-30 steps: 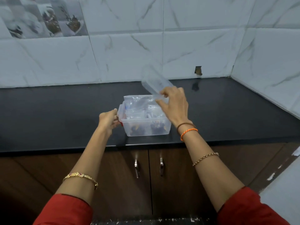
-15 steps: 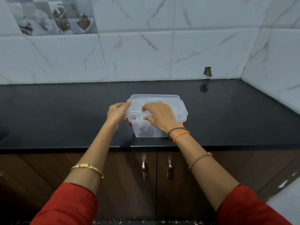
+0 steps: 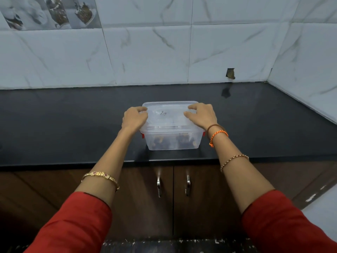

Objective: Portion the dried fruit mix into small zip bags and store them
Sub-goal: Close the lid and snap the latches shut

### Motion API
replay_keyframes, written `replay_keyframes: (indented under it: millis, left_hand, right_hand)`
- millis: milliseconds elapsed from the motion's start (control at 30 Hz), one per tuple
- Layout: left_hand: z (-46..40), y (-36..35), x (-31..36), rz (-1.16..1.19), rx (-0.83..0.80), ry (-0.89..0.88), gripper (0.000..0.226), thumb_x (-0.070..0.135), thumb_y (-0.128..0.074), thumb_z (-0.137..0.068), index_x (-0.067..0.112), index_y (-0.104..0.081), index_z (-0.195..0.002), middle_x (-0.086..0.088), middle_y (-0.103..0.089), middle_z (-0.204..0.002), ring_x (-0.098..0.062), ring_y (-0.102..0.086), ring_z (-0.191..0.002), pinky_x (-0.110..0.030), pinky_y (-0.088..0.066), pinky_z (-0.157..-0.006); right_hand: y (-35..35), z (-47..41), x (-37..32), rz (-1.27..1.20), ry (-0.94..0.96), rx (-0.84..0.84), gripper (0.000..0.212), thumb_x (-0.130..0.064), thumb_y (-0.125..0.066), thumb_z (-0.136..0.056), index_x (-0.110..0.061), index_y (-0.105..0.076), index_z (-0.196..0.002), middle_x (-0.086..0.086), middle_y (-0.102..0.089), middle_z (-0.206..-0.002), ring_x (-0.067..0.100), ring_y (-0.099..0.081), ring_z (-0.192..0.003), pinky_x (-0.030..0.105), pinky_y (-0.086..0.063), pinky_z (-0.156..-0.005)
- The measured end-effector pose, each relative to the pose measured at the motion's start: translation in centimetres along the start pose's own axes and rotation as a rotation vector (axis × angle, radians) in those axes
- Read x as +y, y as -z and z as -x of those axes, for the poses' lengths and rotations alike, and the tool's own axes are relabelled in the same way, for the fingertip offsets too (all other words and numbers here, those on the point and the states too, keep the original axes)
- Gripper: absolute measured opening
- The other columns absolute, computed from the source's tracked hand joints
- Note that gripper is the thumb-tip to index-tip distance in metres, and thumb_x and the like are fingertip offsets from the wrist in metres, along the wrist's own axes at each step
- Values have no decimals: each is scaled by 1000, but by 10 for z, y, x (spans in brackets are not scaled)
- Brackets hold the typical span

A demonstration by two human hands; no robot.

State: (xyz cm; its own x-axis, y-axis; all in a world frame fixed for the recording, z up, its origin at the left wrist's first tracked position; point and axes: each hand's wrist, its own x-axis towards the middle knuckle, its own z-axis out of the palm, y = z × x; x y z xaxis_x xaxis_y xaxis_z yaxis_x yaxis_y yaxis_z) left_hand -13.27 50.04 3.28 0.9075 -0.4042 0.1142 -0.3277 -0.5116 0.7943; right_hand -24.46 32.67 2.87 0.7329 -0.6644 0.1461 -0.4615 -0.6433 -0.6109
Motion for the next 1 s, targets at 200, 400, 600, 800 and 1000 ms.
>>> replay_keyframes:
  millis: [200,400,600,800,1000]
  left_hand:
    - [-9,-4,-10,-86,68,-21,28,16,-48,-88,19,-68,-108,-9,-65,-116,-28,-58,-108,-33,-45,-84]
    - [-9,-12,-15,10,116,31,24,16,-50,-88,20,-66,-105,-5,-64,-112,-25,-59,-103,-30,-46,-78]
    - [-12,-15,-21,310,52,186,31,22,-55,-89,7,-56,-117,-9,-60,-117,-23,-60,-93,-34,-53,-67]
    - [-13,-14,-23,331,-69,226,29,35,-57,-90,7,-58,-82,-5,-58,-72,-18,-51,-56,-26,-40,-49]
    - [-16,-13,-21,299,-78,200,22,22,-53,-90,4,-58,-78,-7,-58,-70,-20,-54,-56,-22,-45,-41]
  right_hand:
    - [5,-12,9,-38,15,54,25,-19,-50,-94,-19,-69,-111,10,-58,-128,26,-47,-124,36,-44,-96]
    - [6,-7,14,-382,-80,165,21,-12,-64,-85,-8,-71,-105,7,-67,-113,19,-57,-112,23,-43,-95]
    - [1,-5,21,-888,-410,24,18,-11,-71,-79,-3,-62,-92,8,-65,-97,24,-65,-84,29,-55,-64]
    - [13,-10,28,-814,-439,-118,32,-12,-65,-83,-2,-56,-112,6,-64,-97,21,-62,-84,27,-52,-64]
    - [11,-5,29,-752,-462,-138,23,-22,-65,-84,-13,-53,-101,2,-59,-96,18,-57,-88,28,-48,-78]
